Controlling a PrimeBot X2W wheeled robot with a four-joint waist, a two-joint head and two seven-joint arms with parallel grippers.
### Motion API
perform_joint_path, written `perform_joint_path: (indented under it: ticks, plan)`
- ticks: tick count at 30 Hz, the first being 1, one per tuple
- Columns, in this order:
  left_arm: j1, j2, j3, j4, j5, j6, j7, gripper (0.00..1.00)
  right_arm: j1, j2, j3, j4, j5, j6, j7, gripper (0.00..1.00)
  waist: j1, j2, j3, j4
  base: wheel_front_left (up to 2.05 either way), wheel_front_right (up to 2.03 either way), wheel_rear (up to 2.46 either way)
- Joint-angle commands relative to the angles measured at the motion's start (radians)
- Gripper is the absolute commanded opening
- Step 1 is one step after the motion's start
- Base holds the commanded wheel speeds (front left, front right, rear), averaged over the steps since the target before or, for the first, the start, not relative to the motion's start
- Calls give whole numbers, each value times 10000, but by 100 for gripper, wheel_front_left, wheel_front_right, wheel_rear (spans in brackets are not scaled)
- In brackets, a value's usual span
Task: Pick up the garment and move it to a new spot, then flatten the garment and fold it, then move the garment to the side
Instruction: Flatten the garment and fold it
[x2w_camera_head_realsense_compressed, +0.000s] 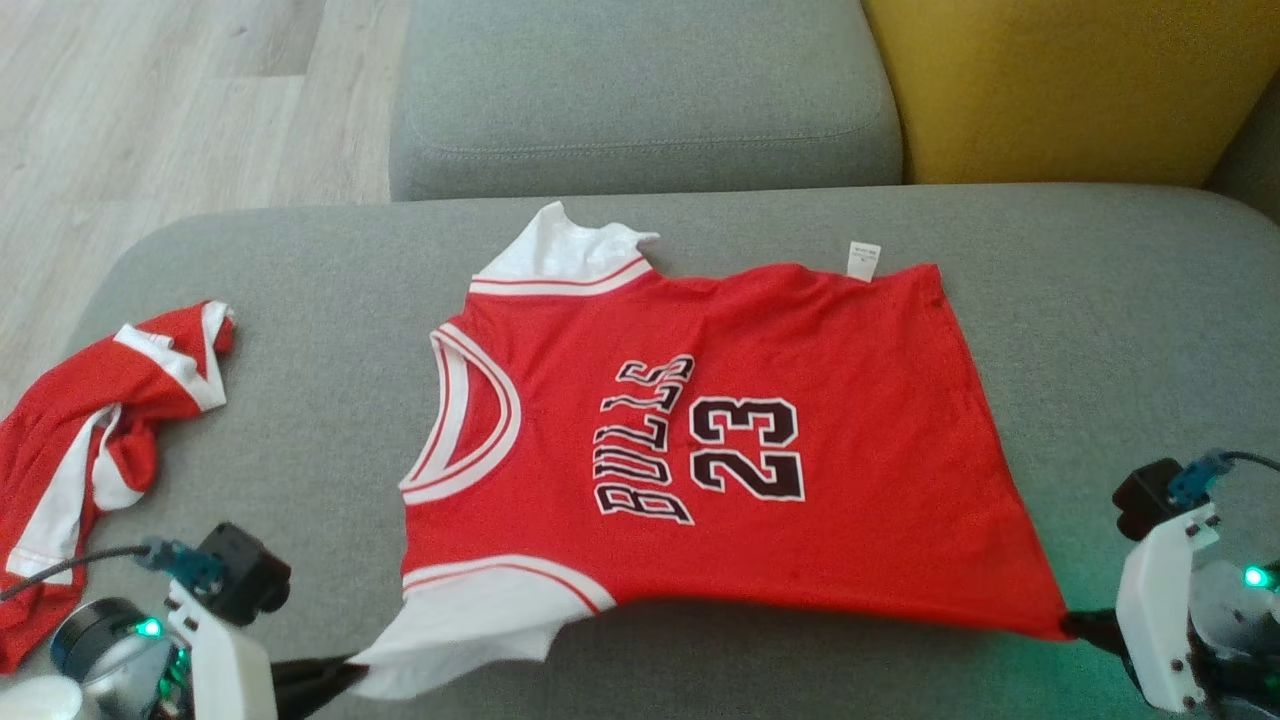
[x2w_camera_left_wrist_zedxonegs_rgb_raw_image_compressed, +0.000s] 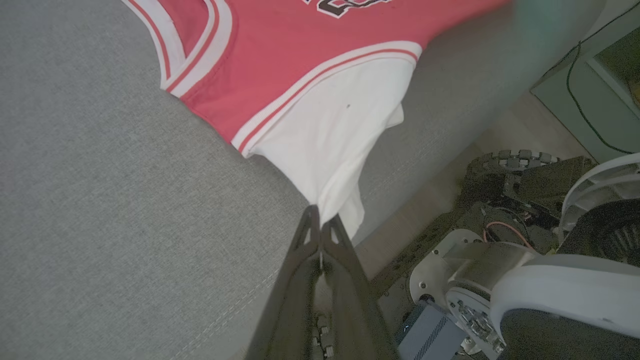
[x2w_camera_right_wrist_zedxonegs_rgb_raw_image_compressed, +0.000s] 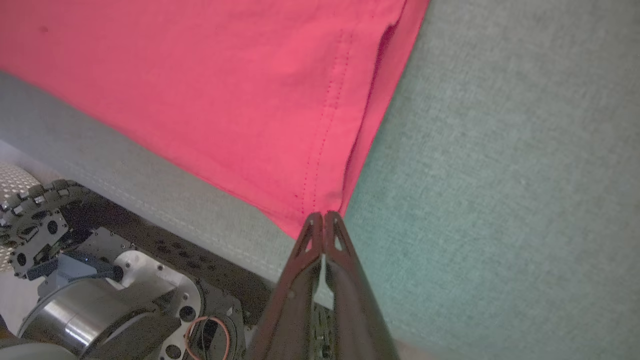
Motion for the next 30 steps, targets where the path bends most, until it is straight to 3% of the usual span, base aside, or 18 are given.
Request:
perform_joint_path:
  ticks: [1,6,15,23,30]
  plan:
    - [-447,666,489,-295,-6,81,24,0,25,-582,-42,-233,47,65,138,0,1,-1,-8,-11,0,0,0]
    - [-344,1005,557,-775,-143,224,126,0,134,-851,-227,-846,182,65,426,0,1,-1,64,-100,0,0,0]
    - [-1277,918,909,-852,204,208,191,0,-393,-468,-903,-937,-328,65,249,0,1,-1,503,-248,0,0,0]
    - [-3016,293,1078,-262,504,52,561,0,-1454,95,-1459,-493,-911,65,87,0,1,-1,1273,-372,0,0,0]
    - [-4772,-520,588,665,784,2,840,0,-2538,635,-1497,78,-1737,65,-62,0,1,-1,2322,-475,0,0,0]
